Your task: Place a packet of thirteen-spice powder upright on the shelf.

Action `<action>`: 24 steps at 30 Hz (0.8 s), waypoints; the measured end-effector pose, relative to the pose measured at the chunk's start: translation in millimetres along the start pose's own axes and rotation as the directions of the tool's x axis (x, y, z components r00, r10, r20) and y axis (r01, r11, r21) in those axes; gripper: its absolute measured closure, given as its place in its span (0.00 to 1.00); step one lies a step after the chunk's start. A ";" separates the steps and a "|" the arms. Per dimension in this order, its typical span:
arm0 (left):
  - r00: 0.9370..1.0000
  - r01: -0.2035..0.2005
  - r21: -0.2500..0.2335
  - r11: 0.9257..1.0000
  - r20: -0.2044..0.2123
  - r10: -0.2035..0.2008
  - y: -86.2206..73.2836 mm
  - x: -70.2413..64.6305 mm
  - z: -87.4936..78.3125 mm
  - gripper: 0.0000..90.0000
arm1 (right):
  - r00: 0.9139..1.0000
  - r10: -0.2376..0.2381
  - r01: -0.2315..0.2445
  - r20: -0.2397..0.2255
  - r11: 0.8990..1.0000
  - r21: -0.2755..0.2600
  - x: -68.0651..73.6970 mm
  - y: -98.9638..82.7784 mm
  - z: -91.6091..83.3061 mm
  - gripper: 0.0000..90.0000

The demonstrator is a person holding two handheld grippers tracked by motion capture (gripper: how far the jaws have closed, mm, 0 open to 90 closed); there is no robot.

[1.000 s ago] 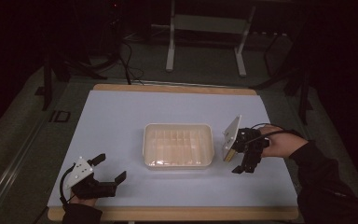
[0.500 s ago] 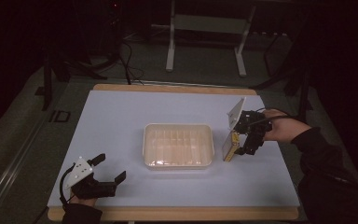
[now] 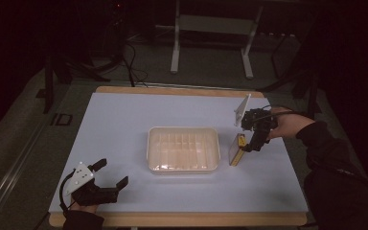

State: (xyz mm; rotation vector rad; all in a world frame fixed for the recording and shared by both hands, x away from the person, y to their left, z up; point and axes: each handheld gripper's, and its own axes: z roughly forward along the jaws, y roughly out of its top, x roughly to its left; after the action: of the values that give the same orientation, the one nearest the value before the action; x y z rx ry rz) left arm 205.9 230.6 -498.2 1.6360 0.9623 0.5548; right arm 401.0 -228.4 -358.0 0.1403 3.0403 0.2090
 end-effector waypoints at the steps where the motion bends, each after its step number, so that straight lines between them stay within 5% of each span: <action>1: 1.000 0.000 -0.001 1.000 0.000 0.000 -0.2 0.0 -0.6 0.00 | 1.000 -0.002 0.002 -0.001 1.000 0.003 -1.3 -0.6 1.5 0.16; 24: 1.000 0.002 0.006 1.000 -0.017 -0.001 -3.3 -0.5 -7.5 0.00 | 0.996 -0.039 0.045 -0.081 0.997 0.063 -13.5 -0.8 40.5 0.27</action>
State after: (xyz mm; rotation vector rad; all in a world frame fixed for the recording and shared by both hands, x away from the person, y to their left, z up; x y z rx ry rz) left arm 198.9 234.8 -499.1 1.6384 0.9783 0.5658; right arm 418.3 -225.2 -396.9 0.0742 3.1271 0.1158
